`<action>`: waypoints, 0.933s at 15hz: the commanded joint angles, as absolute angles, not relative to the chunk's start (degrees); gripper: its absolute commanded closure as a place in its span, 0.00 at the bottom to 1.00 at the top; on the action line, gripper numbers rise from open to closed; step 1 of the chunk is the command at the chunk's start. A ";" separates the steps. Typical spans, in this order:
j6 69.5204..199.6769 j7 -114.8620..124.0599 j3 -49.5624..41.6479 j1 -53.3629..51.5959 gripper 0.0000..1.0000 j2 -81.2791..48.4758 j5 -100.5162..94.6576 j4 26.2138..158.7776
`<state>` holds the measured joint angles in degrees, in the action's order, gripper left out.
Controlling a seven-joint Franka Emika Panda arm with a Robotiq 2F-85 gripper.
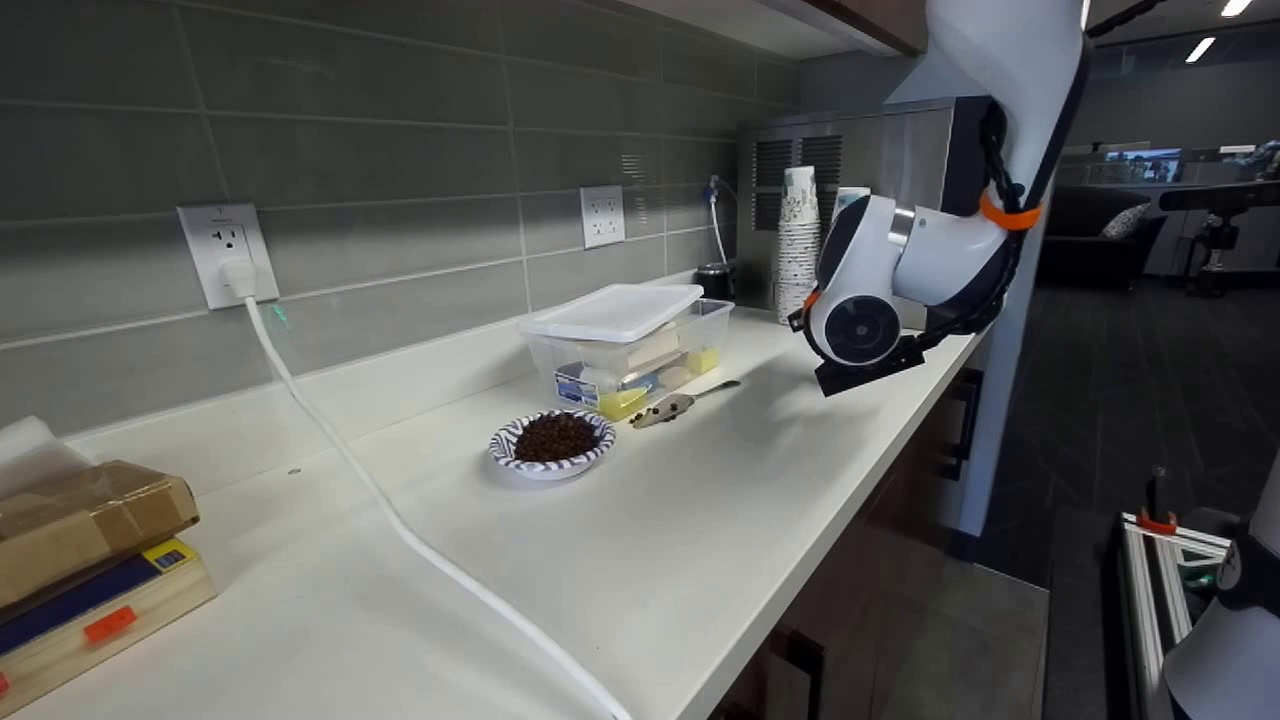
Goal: Flip the cup over
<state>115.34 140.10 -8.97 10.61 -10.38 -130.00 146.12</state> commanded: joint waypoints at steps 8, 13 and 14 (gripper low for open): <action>107.53 148.30 -5.46 10.01 0.95 -14.16 -130.32 143.76; 104.69 150.84 -4.20 9.98 0.95 -16.01 -130.39 142.83; 104.30 150.97 -4.07 10.01 0.95 -16.41 -130.26 142.56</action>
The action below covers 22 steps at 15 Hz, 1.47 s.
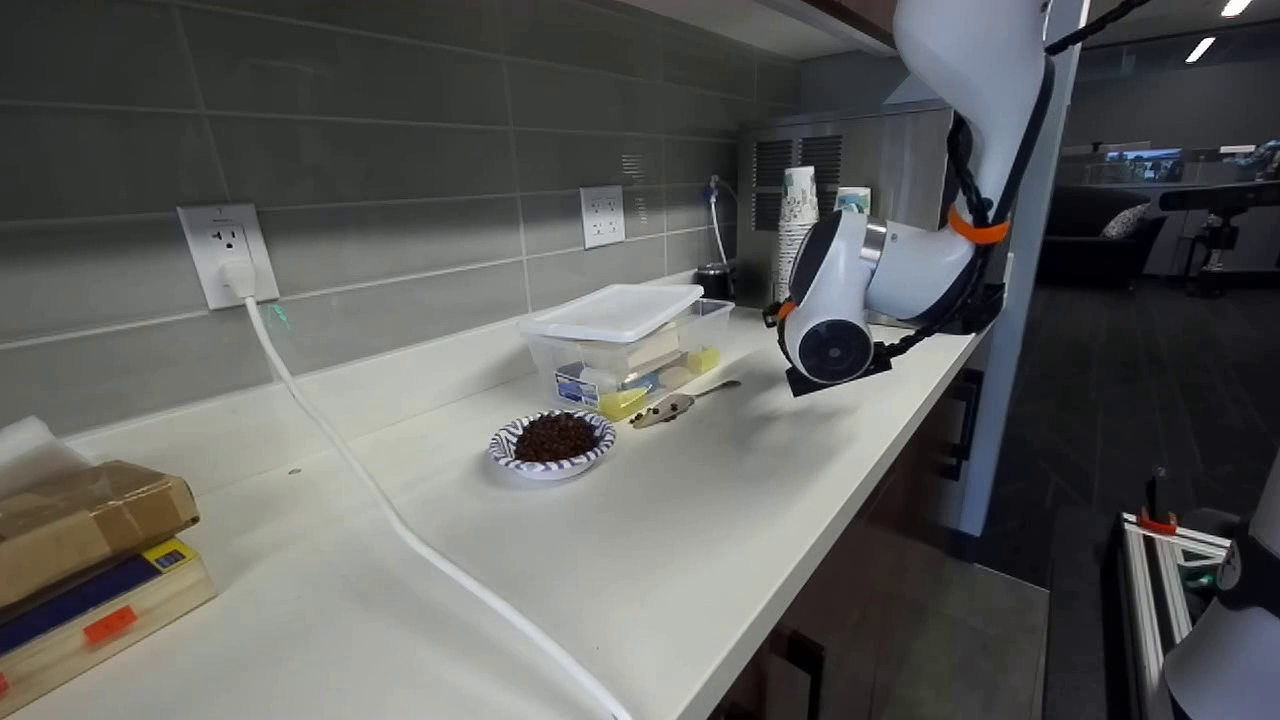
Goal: Flip the cup over
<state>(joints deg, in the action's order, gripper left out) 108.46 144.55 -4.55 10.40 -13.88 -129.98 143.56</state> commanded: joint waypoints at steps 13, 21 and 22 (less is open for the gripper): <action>100.93 156.44 -1.86 10.00 0.95 -23.65 -129.85 136.10; 100.76 157.33 -0.66 10.11 0.95 -25.78 -130.21 132.26; 100.71 157.62 -0.74 10.21 0.89 -25.92 -130.31 132.06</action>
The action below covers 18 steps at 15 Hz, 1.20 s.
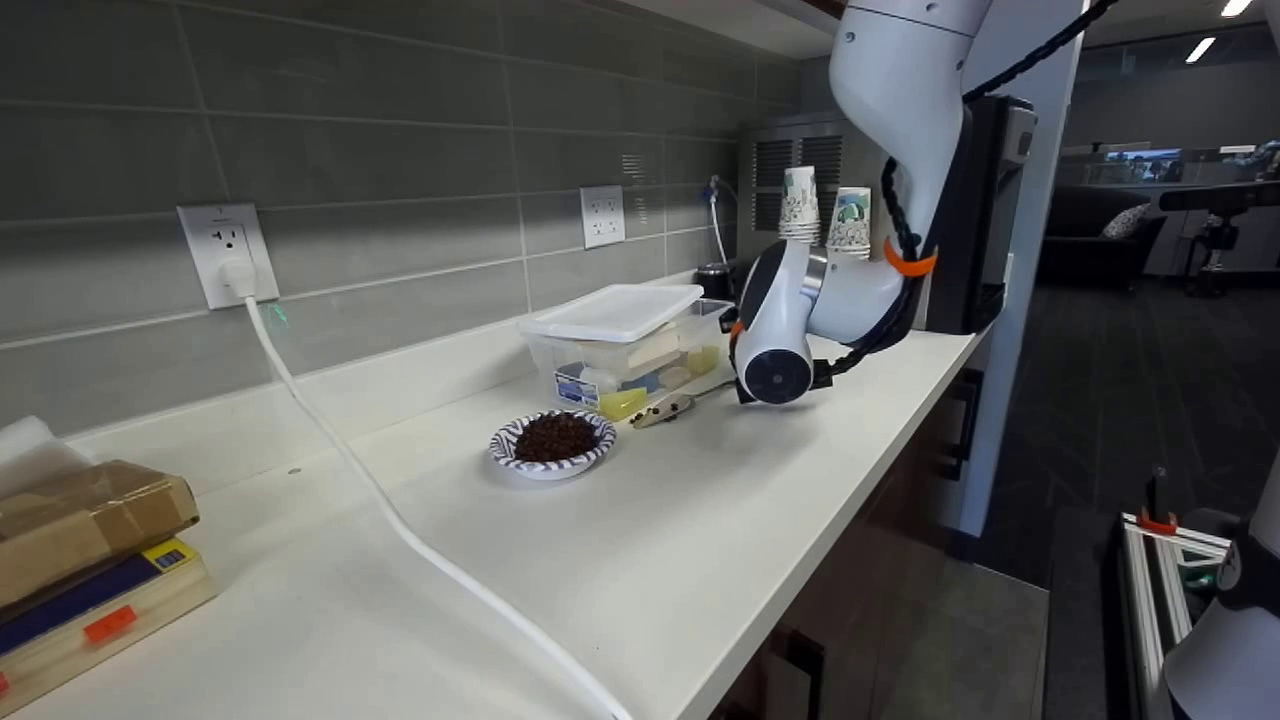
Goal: Flip the cup over
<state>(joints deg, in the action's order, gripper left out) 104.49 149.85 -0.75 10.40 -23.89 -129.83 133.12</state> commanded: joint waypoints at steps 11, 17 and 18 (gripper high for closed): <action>100.49 158.35 -1.32 10.84 0.00 -27.00 -130.67 132.14; 100.90 158.45 -1.38 11.02 0.00 -26.52 -130.36 132.41; 101.33 158.12 -1.30 11.11 0.00 -26.12 -129.80 132.49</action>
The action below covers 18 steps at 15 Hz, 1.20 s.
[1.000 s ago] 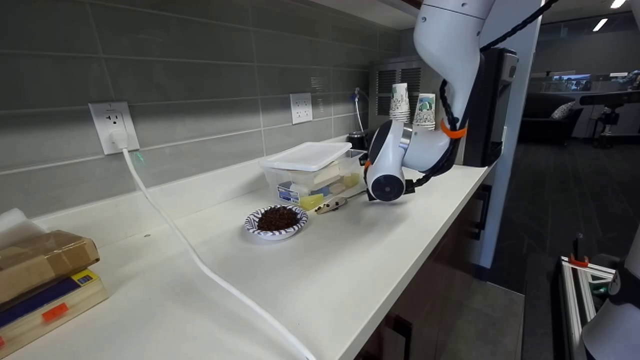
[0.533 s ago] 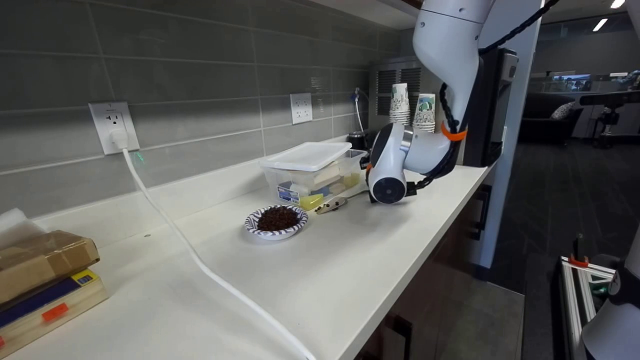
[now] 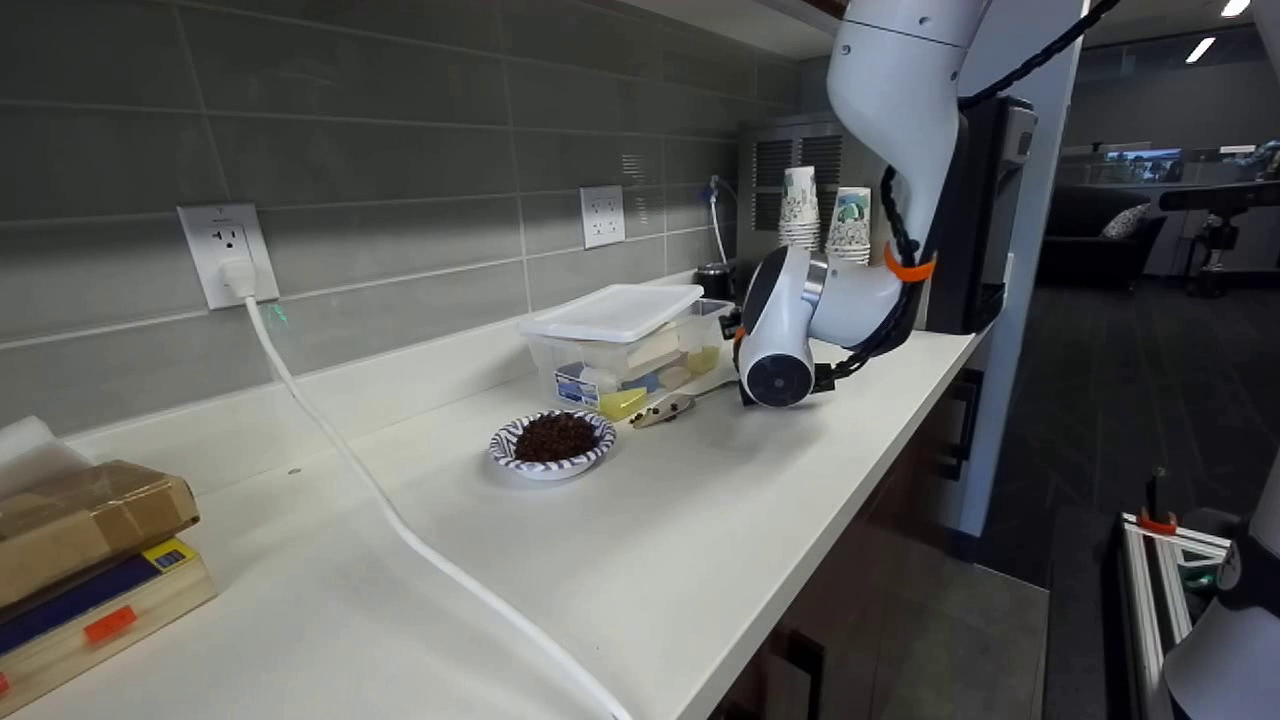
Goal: Flip the cup over
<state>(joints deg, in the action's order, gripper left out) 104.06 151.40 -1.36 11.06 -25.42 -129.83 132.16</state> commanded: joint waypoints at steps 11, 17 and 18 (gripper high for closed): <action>105.95 156.61 -0.03 10.91 0.00 -20.99 -120.37 133.24; 109.97 155.44 1.28 9.69 0.00 -16.37 -114.21 133.93; 110.55 155.40 1.32 9.42 0.00 -15.18 -113.40 134.14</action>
<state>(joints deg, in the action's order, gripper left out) 108.61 153.27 1.22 10.42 -19.64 -116.31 132.20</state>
